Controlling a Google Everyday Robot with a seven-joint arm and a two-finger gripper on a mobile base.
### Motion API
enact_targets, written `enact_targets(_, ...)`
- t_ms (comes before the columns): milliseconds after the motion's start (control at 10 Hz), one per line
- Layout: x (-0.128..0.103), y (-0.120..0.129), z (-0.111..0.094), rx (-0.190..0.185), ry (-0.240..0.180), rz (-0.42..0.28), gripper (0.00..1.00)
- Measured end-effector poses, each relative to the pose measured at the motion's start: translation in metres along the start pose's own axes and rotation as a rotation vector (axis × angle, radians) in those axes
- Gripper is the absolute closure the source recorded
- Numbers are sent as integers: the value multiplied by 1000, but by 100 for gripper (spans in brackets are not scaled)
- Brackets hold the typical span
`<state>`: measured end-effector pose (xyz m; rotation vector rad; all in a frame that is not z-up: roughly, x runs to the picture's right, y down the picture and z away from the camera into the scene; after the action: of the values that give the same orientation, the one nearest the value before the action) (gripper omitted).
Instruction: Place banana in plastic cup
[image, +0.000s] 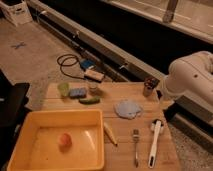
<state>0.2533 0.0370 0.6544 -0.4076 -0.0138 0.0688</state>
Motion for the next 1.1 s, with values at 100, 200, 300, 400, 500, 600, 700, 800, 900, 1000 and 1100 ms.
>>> enact_targets(100, -13, -5, 0, -1, -12, 1, 35)
enact_targets(200, -26, -7, 5, -5, -26, -2, 35)
enact_targets(300, -38, -8, 12, -8, -41, -6, 35)
enact_targets(400, -57, -6, 26, -22, -61, -19, 35)
enact_targets(500, -78, -1, 40, -36, -77, -53, 35)
enact_targets(600, -98, 4, 49, -54, -87, -104, 35)
enact_targets(700, -100, 5, 50, -54, -86, -112, 35)
enact_targets(800, -98, 5, 50, -52, -83, -112, 35)
enact_targets(900, -99, 5, 51, -53, -84, -113, 35)
enact_targets(1000, -100, 5, 51, -56, -87, -114, 35)
enact_targets(1100, -98, 6, 51, -55, -85, -111, 35)
